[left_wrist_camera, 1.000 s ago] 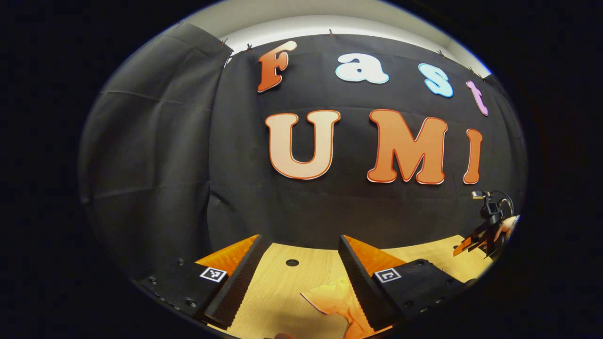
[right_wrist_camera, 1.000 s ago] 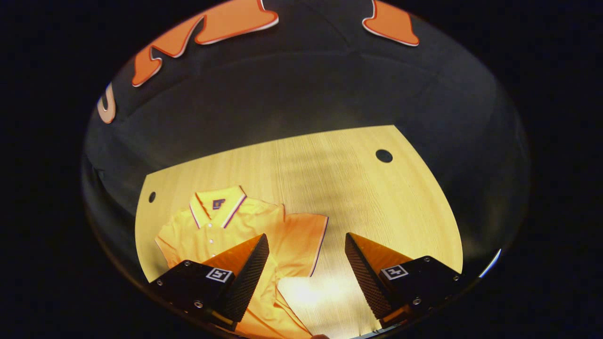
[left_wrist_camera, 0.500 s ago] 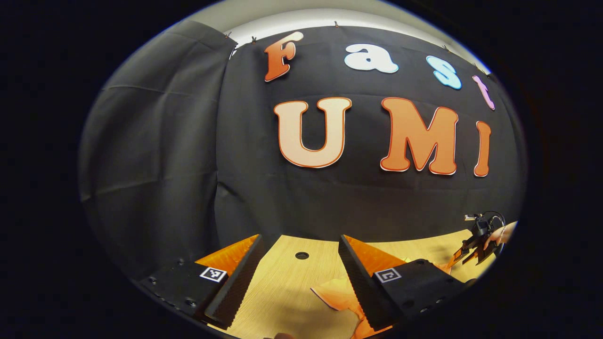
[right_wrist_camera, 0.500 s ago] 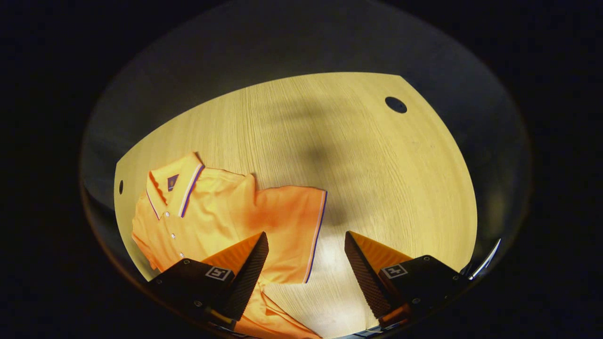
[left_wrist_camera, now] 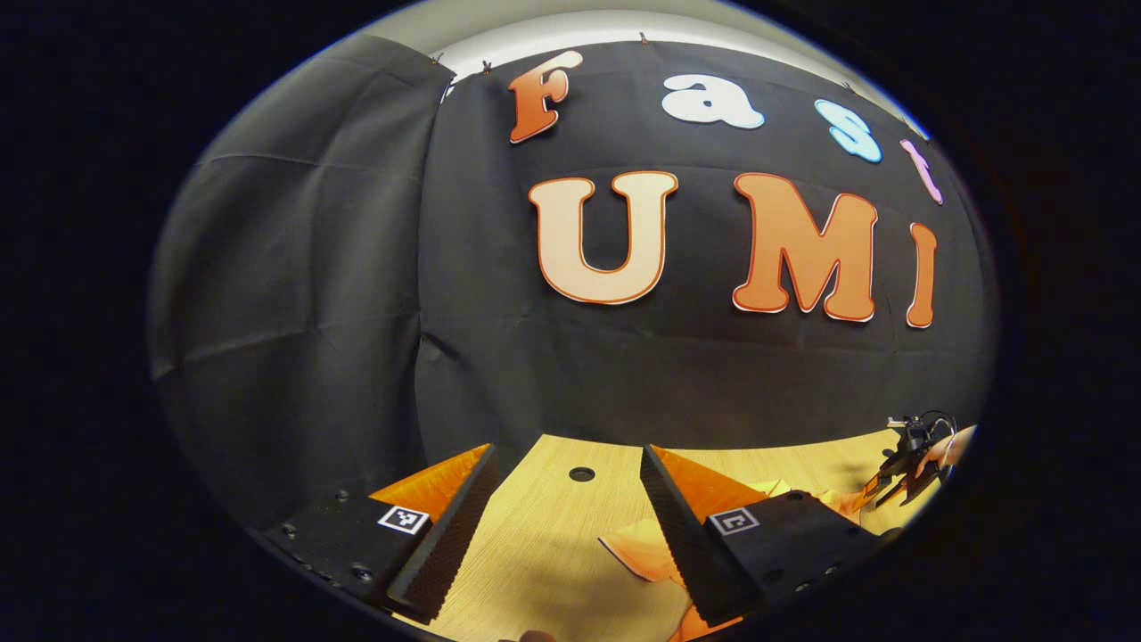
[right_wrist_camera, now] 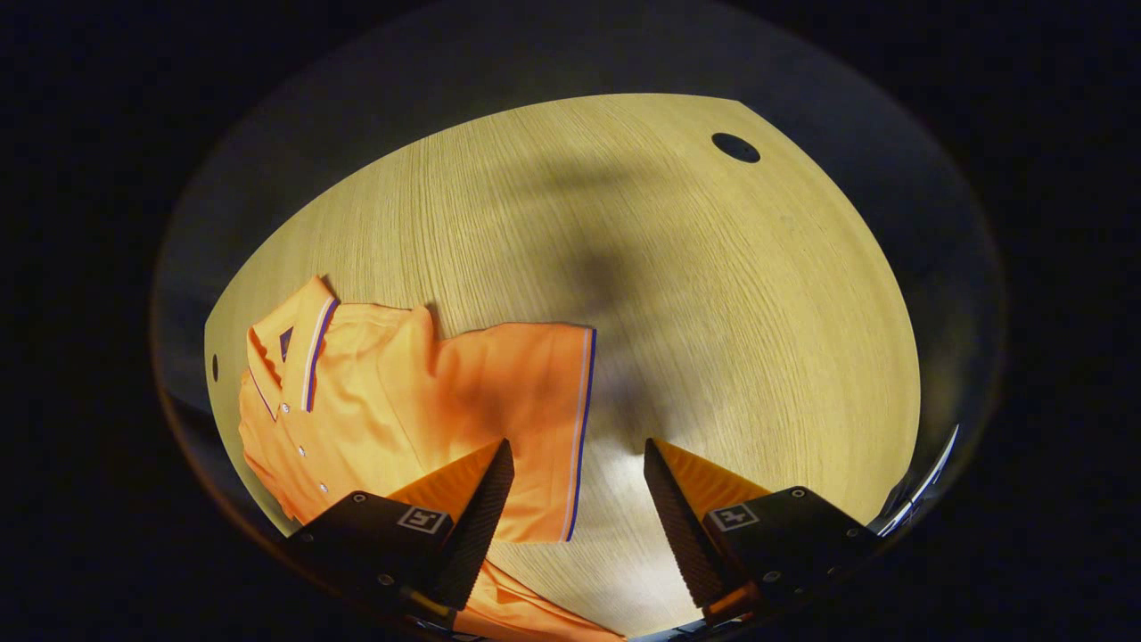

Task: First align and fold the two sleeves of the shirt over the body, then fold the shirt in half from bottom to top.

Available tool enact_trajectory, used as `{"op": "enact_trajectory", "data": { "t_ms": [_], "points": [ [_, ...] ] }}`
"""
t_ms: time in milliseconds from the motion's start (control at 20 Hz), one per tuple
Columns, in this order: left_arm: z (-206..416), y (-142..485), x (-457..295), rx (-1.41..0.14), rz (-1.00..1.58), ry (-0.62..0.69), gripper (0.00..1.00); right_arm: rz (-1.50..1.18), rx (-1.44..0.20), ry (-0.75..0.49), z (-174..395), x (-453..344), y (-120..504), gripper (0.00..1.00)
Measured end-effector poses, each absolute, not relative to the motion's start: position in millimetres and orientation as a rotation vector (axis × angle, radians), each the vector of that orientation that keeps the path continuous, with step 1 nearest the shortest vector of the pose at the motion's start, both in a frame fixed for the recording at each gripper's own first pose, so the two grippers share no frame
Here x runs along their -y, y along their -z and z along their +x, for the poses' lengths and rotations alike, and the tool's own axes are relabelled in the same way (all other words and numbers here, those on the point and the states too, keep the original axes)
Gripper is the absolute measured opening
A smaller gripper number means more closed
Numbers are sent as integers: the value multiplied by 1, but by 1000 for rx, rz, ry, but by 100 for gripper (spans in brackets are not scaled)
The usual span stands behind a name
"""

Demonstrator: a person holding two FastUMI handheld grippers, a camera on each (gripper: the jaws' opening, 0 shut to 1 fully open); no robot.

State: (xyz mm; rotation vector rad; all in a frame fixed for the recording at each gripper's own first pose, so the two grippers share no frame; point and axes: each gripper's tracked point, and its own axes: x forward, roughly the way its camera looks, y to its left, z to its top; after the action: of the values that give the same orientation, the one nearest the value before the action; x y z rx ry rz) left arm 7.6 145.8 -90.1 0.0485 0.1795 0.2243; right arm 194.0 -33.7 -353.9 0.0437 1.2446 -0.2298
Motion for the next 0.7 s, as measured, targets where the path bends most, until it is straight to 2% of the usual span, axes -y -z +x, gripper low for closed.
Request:
{"op": "enact_trajectory", "data": {
  "t_ms": [400,550,650,700],
  "points": [
    [1,98,-145,-200,55,-224,98,48,-1260,246,187,36,367,80],
    [1,101,-142,-207,49,-220,98,53,-1255,248,188,32,368,71],
    [1,101,-142,-206,46,-217,98,62,-1250,249,188,29,369,53],
    [1,101,-142,-206,47,-216,98,64,-1247,243,190,28,368,36]
  ]
}}
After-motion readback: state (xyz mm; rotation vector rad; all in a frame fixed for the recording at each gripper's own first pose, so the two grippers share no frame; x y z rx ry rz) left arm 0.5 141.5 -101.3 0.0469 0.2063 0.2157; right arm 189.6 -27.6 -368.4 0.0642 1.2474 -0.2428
